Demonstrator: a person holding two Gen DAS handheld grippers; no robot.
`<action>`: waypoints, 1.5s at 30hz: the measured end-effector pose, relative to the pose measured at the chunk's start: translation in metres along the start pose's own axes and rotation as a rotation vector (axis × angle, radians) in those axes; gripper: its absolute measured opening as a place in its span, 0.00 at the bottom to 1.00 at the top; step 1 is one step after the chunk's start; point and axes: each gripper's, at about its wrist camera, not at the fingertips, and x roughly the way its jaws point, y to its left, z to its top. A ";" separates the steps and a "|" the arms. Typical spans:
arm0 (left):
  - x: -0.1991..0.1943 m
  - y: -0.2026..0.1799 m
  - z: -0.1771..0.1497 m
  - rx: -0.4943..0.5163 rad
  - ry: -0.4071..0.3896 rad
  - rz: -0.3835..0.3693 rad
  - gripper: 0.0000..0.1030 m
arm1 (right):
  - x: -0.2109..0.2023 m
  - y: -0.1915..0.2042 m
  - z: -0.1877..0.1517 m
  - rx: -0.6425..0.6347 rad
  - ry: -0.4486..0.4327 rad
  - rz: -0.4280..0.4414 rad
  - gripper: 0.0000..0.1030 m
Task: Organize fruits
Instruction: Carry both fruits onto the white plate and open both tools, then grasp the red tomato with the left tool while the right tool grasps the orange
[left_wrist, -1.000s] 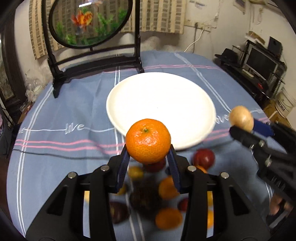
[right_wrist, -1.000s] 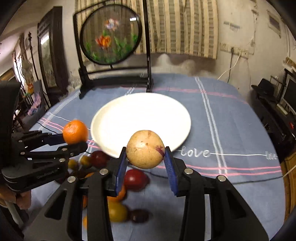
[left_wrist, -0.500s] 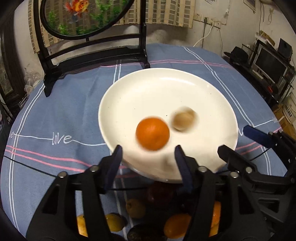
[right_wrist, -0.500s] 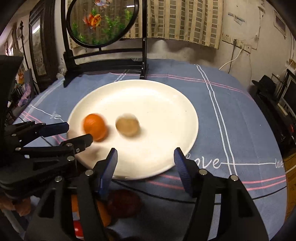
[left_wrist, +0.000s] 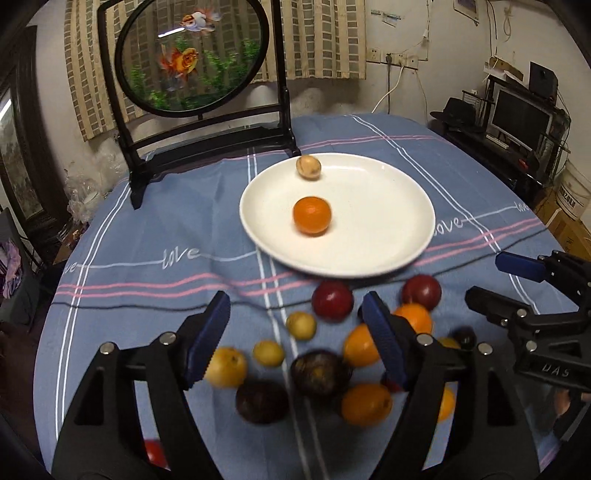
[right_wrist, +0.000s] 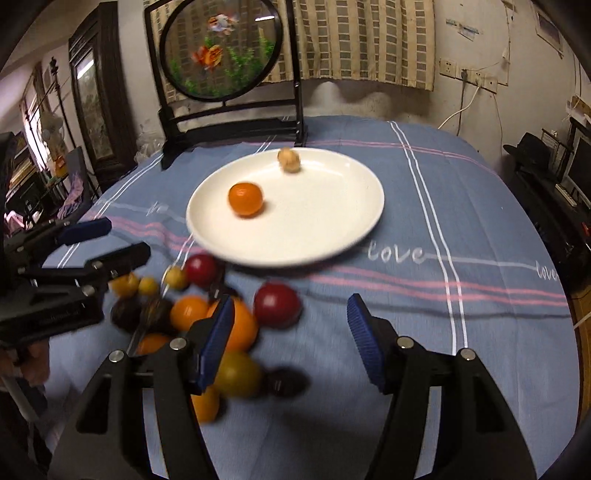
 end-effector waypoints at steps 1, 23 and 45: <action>-0.004 0.002 -0.006 -0.001 0.004 0.003 0.74 | -0.003 0.002 -0.005 -0.005 0.003 0.003 0.62; -0.060 0.056 -0.113 -0.050 0.045 0.073 0.78 | -0.021 0.052 -0.081 -0.017 0.084 0.071 0.62; -0.012 0.085 -0.124 -0.150 0.164 -0.045 0.10 | -0.010 0.060 -0.084 -0.038 0.134 0.099 0.62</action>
